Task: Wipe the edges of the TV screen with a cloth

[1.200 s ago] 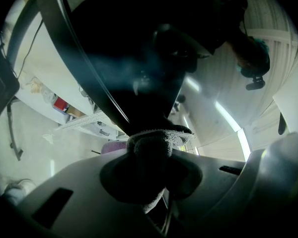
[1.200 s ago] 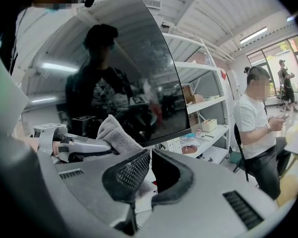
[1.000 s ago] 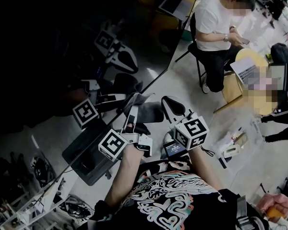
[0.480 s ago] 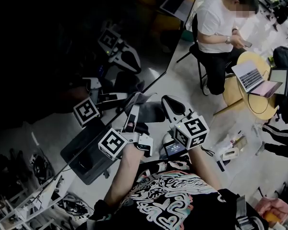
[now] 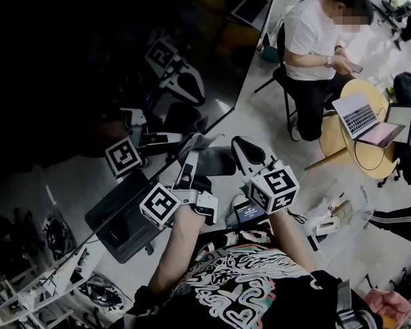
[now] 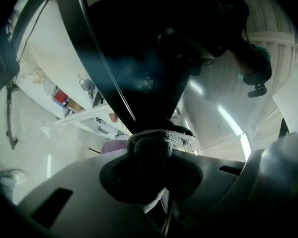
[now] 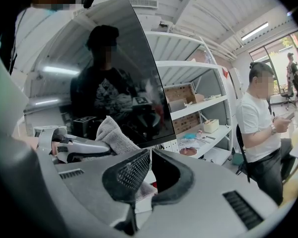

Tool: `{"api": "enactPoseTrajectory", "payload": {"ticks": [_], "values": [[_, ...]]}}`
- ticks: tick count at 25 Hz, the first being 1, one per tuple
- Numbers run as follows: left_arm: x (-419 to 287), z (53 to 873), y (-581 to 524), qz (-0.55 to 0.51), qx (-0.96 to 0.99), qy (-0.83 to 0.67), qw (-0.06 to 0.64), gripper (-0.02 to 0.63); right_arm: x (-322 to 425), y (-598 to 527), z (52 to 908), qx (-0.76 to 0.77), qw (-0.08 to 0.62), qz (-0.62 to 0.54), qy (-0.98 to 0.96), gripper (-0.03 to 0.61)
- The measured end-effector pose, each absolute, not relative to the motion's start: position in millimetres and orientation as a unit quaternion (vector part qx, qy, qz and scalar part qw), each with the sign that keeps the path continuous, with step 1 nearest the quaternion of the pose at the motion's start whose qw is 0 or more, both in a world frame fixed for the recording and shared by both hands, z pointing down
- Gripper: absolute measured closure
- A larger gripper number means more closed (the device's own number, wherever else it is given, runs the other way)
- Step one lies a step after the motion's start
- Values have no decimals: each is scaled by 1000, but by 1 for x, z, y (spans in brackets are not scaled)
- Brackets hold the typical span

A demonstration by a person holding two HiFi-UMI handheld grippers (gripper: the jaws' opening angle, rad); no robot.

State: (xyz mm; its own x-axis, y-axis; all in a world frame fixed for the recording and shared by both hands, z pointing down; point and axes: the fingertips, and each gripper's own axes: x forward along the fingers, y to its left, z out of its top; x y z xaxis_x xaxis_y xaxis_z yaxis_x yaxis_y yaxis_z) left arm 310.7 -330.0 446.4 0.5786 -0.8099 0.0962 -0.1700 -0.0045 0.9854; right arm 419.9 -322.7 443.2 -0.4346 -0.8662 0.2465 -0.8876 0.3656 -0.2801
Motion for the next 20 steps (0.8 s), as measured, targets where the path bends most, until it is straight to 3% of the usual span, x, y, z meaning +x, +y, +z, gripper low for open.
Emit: {"api": "enactPoseTrajectory", "payload": {"ticks": [20], "values": [[324, 449, -340, -259, 654, -413, 578, 538, 453, -327, 435, 519, 19, 183, -835, 543]]}}
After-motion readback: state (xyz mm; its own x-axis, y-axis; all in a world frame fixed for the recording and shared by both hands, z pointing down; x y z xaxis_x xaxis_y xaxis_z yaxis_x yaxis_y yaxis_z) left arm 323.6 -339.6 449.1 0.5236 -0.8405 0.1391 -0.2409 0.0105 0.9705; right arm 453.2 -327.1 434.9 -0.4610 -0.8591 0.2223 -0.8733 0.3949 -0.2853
